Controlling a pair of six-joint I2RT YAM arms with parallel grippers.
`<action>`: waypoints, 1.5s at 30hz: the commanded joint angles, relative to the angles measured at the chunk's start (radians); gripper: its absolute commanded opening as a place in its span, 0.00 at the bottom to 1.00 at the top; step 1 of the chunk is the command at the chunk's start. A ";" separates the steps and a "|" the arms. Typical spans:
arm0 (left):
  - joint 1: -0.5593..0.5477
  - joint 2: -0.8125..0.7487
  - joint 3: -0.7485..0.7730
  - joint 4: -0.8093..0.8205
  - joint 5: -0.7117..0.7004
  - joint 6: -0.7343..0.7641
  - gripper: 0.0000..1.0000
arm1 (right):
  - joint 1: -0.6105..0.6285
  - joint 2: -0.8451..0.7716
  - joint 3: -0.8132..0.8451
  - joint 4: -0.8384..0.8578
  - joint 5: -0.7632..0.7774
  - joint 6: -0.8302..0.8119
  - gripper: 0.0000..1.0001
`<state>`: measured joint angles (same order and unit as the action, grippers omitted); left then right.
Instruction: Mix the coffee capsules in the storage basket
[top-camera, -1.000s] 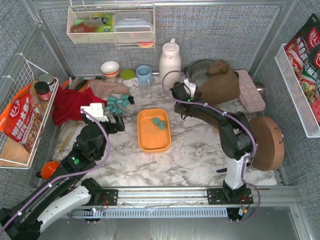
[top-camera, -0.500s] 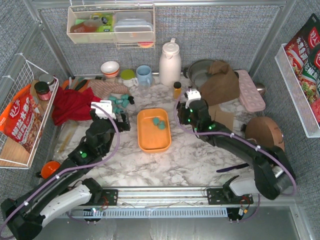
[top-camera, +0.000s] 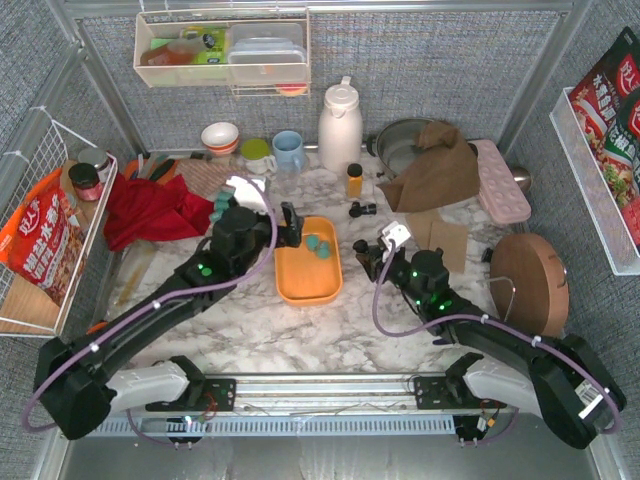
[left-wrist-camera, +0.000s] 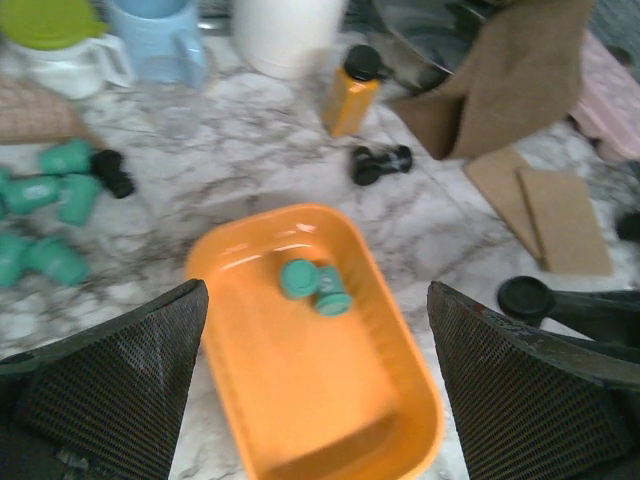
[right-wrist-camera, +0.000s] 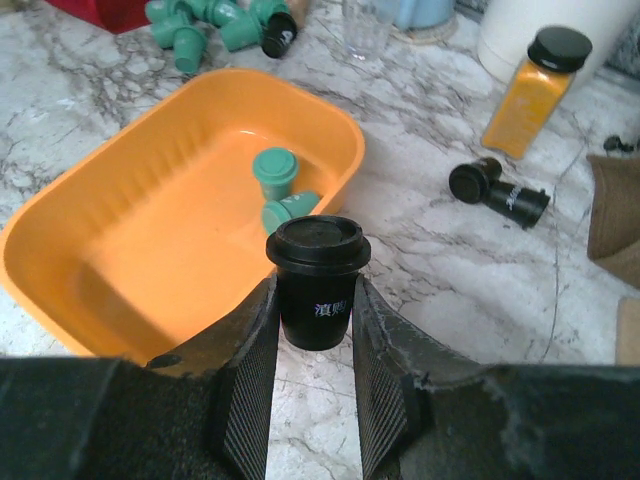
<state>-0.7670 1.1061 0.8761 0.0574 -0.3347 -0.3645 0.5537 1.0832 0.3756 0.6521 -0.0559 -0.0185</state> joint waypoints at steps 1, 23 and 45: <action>-0.022 0.083 0.053 0.040 0.202 -0.041 0.99 | 0.000 -0.019 -0.036 0.180 -0.098 -0.097 0.19; -0.176 0.369 0.197 0.078 0.412 -0.066 0.79 | 0.000 -0.110 -0.095 0.223 -0.244 -0.191 0.20; -0.180 0.376 0.204 0.069 0.358 -0.090 0.36 | 0.000 -0.130 -0.094 0.199 -0.241 -0.200 0.46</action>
<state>-0.9466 1.5047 1.0752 0.1230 0.1120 -0.4465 0.5537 0.9615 0.2810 0.8337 -0.2913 -0.2108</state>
